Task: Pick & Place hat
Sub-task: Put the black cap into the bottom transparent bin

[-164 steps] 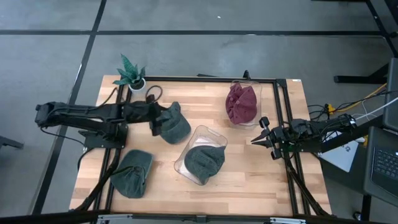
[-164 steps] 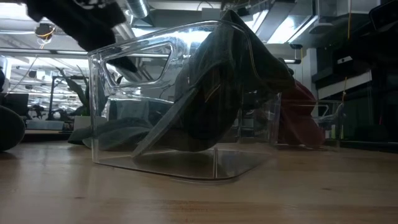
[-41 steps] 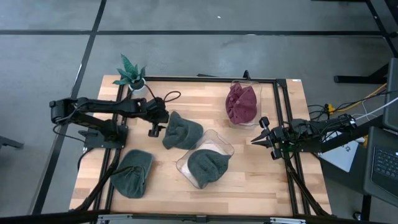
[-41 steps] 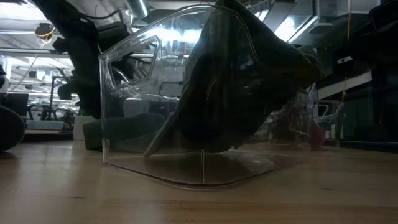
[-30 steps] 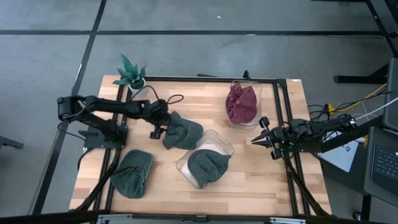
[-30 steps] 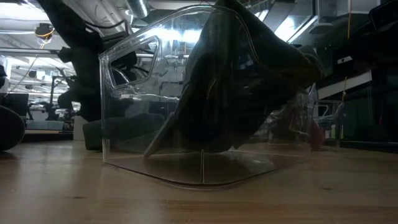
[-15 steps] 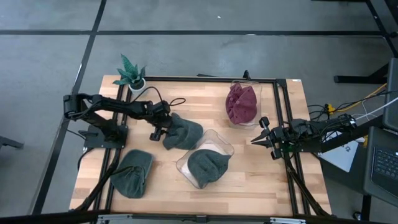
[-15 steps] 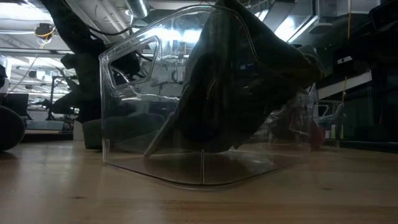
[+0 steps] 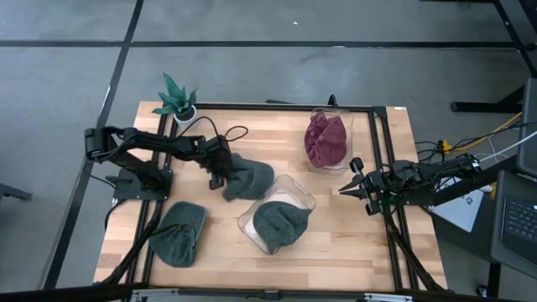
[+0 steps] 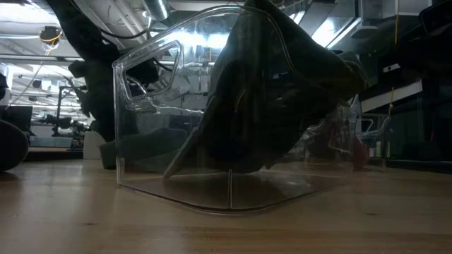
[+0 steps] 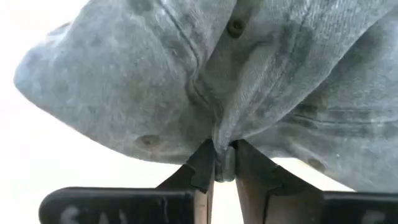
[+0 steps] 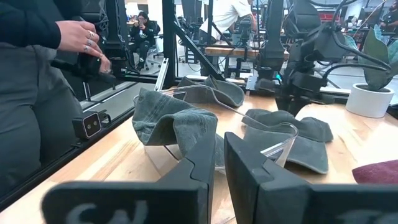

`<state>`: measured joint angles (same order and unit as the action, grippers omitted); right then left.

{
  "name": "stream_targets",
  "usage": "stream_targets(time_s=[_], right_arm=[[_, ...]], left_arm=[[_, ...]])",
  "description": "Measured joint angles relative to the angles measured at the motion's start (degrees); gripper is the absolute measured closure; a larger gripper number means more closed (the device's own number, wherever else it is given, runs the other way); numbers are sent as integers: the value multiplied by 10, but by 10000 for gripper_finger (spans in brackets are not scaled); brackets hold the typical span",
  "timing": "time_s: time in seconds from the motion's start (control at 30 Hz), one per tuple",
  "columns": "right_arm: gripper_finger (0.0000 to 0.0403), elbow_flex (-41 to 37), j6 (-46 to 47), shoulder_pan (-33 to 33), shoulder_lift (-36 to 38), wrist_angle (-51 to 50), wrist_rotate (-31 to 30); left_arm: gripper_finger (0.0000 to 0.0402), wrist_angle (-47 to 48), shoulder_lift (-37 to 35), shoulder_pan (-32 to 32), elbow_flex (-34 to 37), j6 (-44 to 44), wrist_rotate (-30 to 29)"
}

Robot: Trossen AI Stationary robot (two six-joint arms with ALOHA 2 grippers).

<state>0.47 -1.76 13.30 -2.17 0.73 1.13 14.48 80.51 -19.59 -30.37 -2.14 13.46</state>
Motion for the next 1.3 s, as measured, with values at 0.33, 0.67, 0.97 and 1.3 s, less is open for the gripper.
stream_targets(time_s=[0.33, 0.67, 0.97, 1.3], right_arm=[[366, 0, 0, 0, 0, 0, 0], [366, 0, 0, 0, 0, 0, 0], [366, 0, -1, 0, 0, 0, 0], [366, 0, -1, 0, 0, 0, 0]], left_arm=[[365, -1, -104, 0, 1, 299, 83], [365, -10, -243, 19, 1, 602, -15], [365, -56, -293, 60, 0, 771, -76], [365, -231, -296, 153, 0, 831, -168]])
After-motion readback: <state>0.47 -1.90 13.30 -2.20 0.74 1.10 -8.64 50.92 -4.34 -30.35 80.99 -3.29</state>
